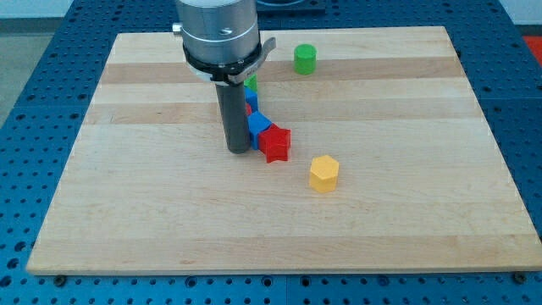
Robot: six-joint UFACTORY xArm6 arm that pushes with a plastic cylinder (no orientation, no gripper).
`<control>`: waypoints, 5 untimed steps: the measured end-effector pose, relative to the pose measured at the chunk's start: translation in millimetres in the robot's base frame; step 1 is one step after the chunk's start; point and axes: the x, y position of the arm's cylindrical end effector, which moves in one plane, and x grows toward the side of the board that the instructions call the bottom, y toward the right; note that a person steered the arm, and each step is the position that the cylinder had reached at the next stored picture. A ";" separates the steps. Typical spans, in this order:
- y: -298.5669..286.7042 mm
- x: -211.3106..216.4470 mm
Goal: Push red star a bit right and up
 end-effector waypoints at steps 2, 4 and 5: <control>0.0 11.8; 10.9 27.0; 27.6 27.0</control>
